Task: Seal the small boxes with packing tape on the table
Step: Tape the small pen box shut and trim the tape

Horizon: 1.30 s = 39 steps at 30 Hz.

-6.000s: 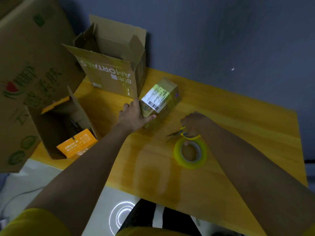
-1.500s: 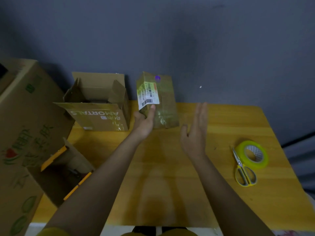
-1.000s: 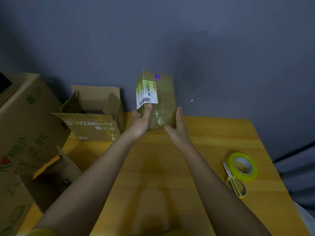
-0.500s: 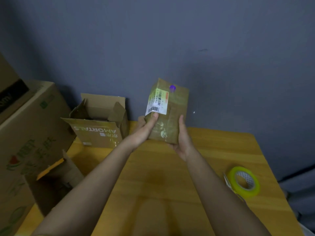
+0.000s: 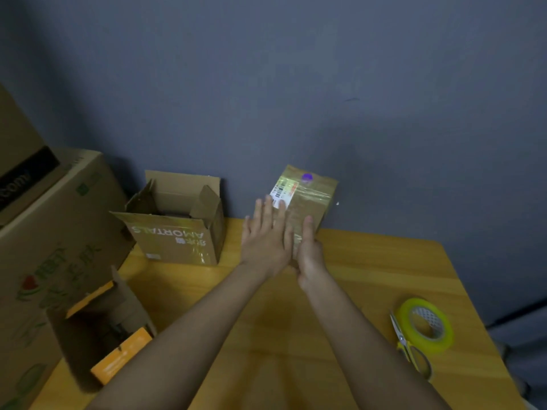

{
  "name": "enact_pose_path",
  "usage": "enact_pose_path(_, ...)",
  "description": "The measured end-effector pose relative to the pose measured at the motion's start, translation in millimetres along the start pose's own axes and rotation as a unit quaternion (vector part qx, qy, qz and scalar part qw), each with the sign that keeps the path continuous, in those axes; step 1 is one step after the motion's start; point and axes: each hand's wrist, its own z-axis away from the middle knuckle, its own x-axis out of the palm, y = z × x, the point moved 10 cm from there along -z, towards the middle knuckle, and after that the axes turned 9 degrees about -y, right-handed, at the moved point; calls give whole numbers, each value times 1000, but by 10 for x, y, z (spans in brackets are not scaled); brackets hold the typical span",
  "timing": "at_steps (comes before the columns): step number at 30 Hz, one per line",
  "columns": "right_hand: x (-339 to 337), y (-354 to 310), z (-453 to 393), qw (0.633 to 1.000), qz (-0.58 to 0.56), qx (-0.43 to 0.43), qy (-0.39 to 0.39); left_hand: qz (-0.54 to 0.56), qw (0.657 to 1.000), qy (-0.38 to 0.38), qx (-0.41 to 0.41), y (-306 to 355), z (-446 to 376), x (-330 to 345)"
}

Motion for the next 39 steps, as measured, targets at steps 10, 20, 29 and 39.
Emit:
enact_pose_path(10, 21, -204, 121, 991, 5, -80, -109, 498, 847, -169, -72, -416, -48, -28)
enact_pose_path(20, -431, 131, 81, 969, 245, 13, 39, 499, 851, -163, -1, -165, 131, 73)
enact_pose_path(29, -780, 694, -98, 994, -101, 11, -30, -154, 985, -66, 35, -266, 136, 896)
enact_pose_path(39, -1320, 1945, 130, 972, -8, 197, 130, -90, 939, -321, 81, -494, 708, 2185)
